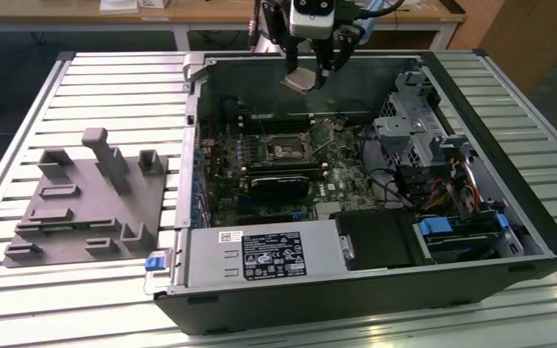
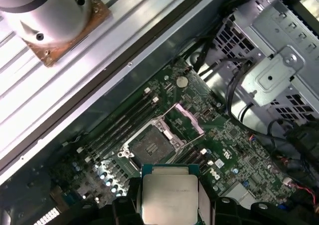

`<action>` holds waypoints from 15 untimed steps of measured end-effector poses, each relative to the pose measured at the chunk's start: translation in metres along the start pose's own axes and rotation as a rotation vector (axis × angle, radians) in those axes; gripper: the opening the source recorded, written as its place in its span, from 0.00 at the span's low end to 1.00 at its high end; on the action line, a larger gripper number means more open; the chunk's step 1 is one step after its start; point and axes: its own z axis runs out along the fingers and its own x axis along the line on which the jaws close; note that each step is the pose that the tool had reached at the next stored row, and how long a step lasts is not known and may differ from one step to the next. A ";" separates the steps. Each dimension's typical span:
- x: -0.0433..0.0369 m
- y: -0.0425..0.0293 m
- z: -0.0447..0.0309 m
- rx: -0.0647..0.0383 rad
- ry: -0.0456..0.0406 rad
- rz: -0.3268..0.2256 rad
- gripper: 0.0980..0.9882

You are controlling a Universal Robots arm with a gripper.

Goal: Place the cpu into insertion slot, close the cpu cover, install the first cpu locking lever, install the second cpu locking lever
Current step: 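Place the cpu into insertion slot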

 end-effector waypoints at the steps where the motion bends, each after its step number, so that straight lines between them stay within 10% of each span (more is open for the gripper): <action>1: 0.0000 0.0000 0.0003 0.000 -0.0016 0.017 0.50; 15: -0.0001 -0.0004 0.0049 0.002 -0.0237 0.258 0.50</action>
